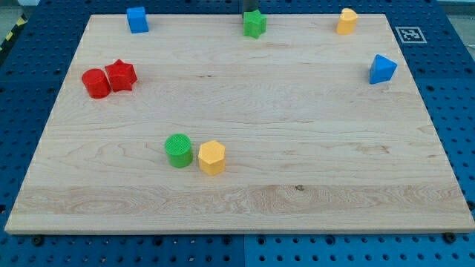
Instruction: Move the green star vertically to the top of the yellow hexagon
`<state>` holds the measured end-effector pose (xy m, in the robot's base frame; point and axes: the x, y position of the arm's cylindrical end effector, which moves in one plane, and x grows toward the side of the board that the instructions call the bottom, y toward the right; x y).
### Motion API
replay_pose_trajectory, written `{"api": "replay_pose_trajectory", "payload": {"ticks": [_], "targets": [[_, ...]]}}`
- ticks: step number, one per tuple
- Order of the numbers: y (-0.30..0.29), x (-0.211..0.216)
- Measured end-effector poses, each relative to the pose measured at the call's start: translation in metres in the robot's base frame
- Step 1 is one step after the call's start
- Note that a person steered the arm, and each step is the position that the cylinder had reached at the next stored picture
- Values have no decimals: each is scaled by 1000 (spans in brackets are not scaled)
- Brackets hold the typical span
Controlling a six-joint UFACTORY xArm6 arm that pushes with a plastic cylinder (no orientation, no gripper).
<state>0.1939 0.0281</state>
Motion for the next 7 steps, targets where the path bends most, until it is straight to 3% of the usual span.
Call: {"api": "replay_pose_trajectory", "payload": {"ticks": [2,3,5,7], "targets": [[-6,15],[-4,47],[34,61],[34,63]]}}
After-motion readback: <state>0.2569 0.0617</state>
